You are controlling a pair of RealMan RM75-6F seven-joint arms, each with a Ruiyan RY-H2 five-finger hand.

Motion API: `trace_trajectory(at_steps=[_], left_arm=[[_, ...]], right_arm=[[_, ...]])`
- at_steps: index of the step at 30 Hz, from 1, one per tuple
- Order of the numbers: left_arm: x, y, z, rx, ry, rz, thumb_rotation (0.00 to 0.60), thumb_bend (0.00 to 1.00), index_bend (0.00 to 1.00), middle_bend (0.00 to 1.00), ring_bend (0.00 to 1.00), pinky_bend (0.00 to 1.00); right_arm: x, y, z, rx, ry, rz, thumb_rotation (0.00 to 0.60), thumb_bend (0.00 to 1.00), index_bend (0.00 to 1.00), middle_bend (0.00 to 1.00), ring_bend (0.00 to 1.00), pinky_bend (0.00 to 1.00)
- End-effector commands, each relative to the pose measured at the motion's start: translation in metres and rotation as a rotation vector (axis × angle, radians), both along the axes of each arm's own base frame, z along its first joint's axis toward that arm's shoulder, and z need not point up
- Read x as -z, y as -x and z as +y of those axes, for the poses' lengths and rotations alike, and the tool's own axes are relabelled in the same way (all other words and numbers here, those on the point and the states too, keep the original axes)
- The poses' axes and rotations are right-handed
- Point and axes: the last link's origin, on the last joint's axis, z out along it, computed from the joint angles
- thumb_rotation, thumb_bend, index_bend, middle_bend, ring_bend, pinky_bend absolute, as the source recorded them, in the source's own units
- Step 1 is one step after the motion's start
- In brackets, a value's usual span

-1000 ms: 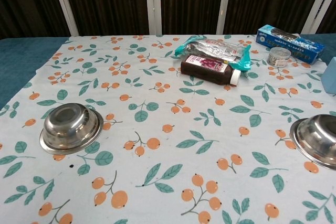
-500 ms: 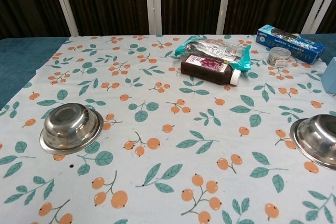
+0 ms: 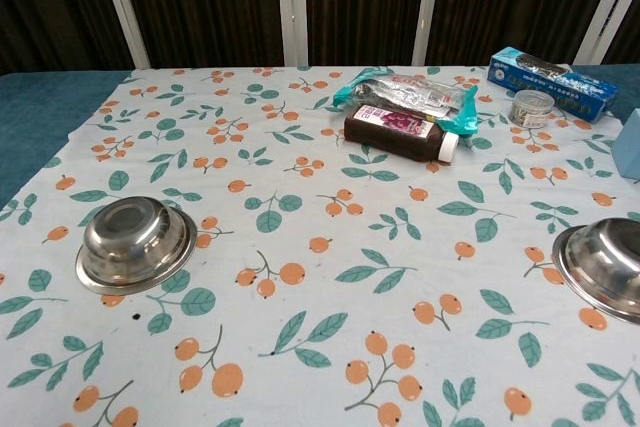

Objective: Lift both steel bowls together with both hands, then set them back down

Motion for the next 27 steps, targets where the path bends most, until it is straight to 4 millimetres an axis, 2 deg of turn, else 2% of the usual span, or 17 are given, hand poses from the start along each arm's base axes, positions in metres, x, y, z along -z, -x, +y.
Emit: trace_trajectory(at_steps=[1, 7, 11, 19, 27], left_arm=[[0.0, 0.001, 0.001, -0.003, 0.001, 0.0, 0.6, 0.1, 0.03, 0.0, 0.0, 0.0], [-0.002, 0.004, 0.004, -0.018, 0.001, -0.006, 0.6, 0.1, 0.03, 0.0, 0.0, 0.0], [-0.004, 0.005, 0.004, -0.024, -0.003, -0.011, 0.6, 0.1, 0.03, 0.0, 0.0, 0.0], [-0.004, 0.005, 0.005, -0.025, -0.005, -0.016, 0.6, 0.1, 0.04, 0.0, 0.0, 0.0], [-0.006, 0.006, 0.005, -0.03, -0.016, -0.018, 0.6, 0.1, 0.04, 0.0, 0.0, 0.0]], right_arm=[[0.011, -0.014, -0.005, -0.013, -0.074, 0.01, 0.6, 0.24, 0.22, 0.06, 0.08, 0.0], [0.025, -0.036, -0.021, 0.015, -0.18, 0.103, 0.6, 0.21, 0.22, 0.06, 0.08, 0.0], [0.033, -0.042, -0.033, 0.041, -0.221, 0.122, 0.6, 0.21, 0.22, 0.06, 0.07, 0.0], [0.05, -0.04, -0.046, 0.108, -0.305, 0.168, 0.6, 0.21, 0.15, 0.02, 0.07, 0.0], [0.068, -0.035, -0.055, 0.159, -0.351, 0.193, 0.6, 0.21, 0.14, 0.02, 0.07, 0.0]])
